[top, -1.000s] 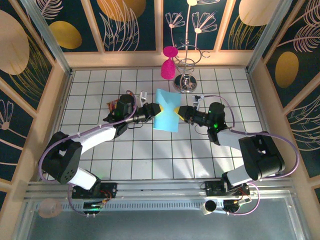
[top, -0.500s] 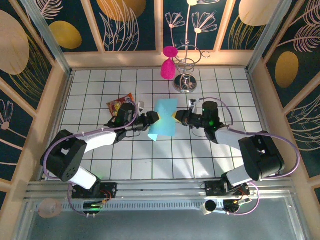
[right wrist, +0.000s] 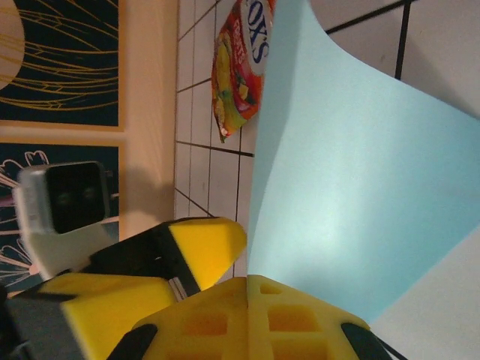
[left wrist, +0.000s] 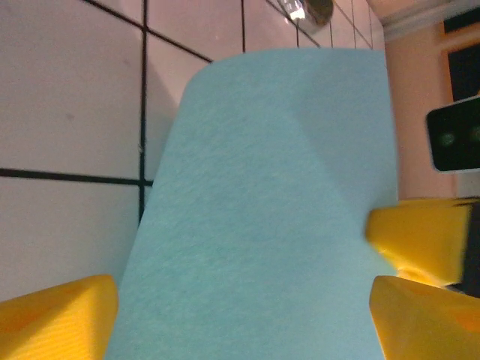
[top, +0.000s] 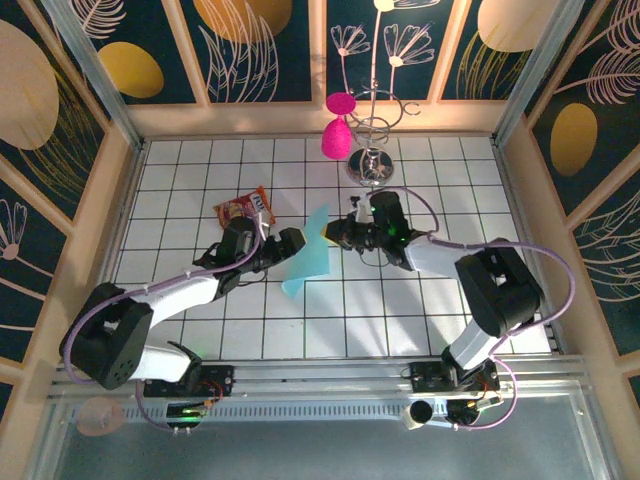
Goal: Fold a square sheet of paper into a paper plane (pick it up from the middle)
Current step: First fold in half a square sheet of paper at the center of the table.
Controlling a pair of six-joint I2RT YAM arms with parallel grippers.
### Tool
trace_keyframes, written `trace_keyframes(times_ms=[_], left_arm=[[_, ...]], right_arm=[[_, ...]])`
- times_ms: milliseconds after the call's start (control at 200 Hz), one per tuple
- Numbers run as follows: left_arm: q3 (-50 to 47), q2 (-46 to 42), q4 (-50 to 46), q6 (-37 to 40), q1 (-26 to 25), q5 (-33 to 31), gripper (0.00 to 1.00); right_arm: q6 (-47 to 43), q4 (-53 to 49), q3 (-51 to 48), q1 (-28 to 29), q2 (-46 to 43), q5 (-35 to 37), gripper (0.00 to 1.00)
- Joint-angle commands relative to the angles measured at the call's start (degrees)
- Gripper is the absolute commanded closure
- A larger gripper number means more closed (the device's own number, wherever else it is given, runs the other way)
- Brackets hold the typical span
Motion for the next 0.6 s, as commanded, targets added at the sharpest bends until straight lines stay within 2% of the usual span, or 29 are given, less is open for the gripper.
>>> trace_keyframes(times_ms=[0, 245, 405, 596], left_arm=[[-0.11, -1.41, -4.78, 3.56, 1.38, -4.12, 0.13], [0.78, 0.34, -6.82, 4.78, 1.87, -3.61, 0.13], [0.47, 1.91, -6.79, 6.1, 1.94, 0.71, 0.19], [0.78, 3.36, -9.37, 9.05, 1.78, 2.92, 0.26]], right_arm=[[2.97, 3.37, 2.84, 2.12, 3.98, 0.69, 0.97], [8.03, 7.63, 1.34, 4.38, 7.7, 3.8, 0.97], [11.02, 9.61, -3.65, 6.87, 6.24, 9.02, 0.97], [12.23, 7.48, -3.97, 8.26, 7.1, 12.18, 0.97]])
